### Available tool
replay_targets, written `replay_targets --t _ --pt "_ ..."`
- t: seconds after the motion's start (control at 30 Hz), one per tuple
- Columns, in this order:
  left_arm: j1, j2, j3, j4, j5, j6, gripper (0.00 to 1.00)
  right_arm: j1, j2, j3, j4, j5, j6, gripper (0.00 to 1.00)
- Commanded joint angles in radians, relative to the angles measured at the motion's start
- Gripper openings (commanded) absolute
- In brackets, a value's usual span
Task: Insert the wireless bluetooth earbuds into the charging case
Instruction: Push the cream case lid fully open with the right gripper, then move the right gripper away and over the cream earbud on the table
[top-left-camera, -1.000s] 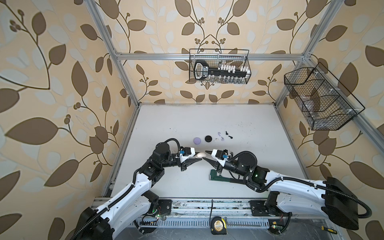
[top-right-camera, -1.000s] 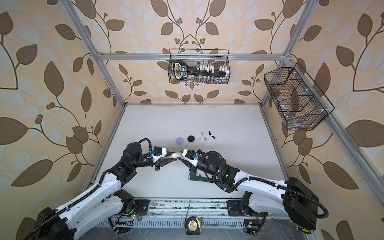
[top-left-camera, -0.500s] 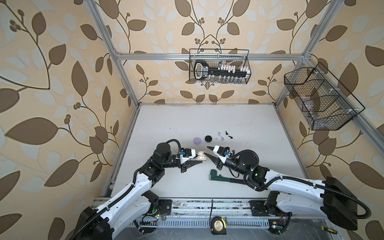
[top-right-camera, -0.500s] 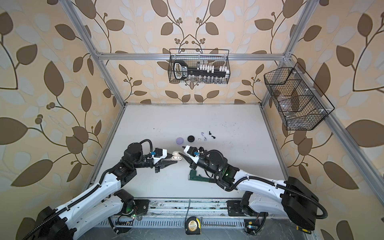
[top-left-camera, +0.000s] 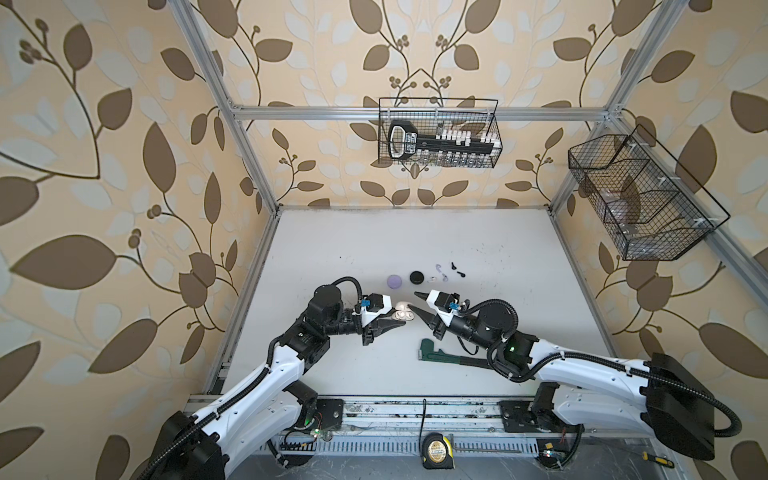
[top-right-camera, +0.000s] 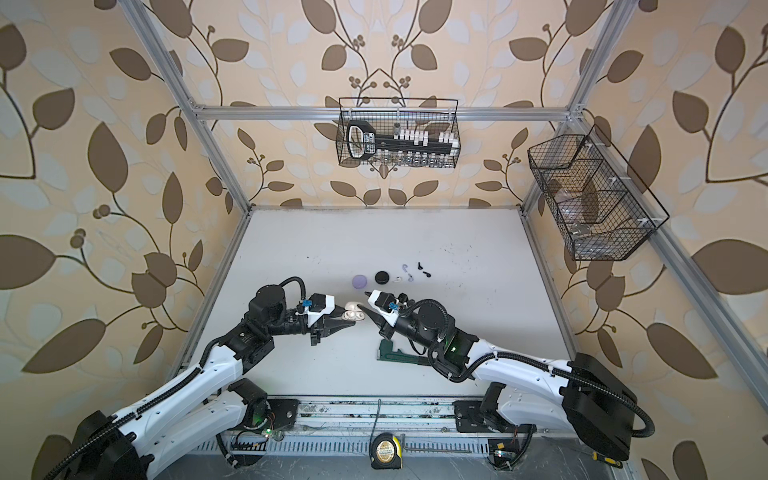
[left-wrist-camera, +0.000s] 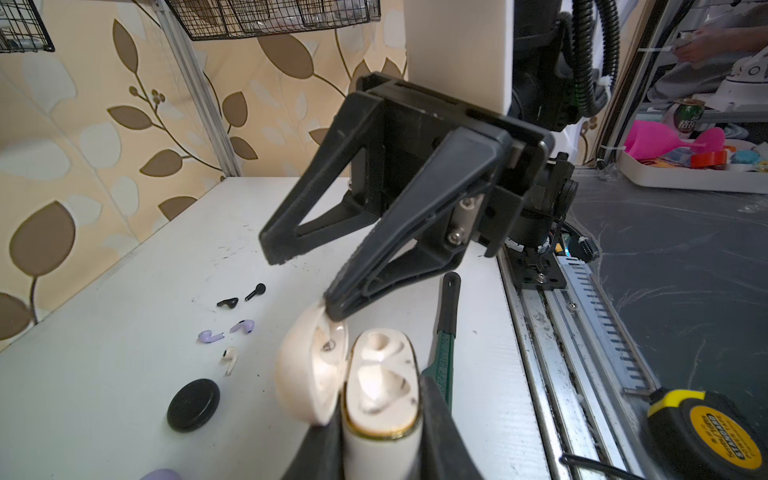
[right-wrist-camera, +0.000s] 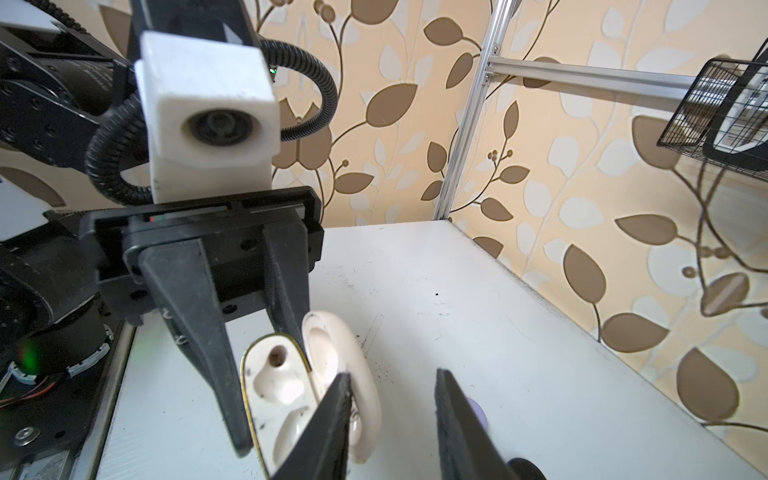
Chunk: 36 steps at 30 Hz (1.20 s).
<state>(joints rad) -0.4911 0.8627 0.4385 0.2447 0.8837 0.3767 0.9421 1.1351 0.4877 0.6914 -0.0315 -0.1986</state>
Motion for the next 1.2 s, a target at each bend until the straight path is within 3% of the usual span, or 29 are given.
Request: replay_targets --t 0.0,0.6,0.8,0.87,1.0,1.17 --pt "-0.017 0.014 0.047 0.025 0.076 -0.013 0.0 -0.002 0.012 0.016 0.042 0.052 -0.004 0.36" --pt "-0.016 0.044 0.062 0.011 0.047 -0.013 0.0 -0.004 -0.029 0.006 0.033 0.083 0.018 0.5" --pt "-0.016 0.042 0.069 -0.016 0.026 0.0 0.0 -0.022 -0.083 0.012 0.023 0.129 0.108 0.69" --pt "-0.016 0.044 0.066 -0.009 0.027 0.0 0.0 -0.024 -0.111 0.013 0.011 0.173 0.155 0.75" --pt "-0.016 0.032 0.068 -0.017 0.024 0.006 0.0 -0.031 -0.194 0.005 -0.083 0.368 0.295 0.86" --pt "-0.017 0.003 0.054 -0.023 0.011 0.013 0.0 -0.053 -0.321 -0.003 -0.375 0.578 0.552 0.86"
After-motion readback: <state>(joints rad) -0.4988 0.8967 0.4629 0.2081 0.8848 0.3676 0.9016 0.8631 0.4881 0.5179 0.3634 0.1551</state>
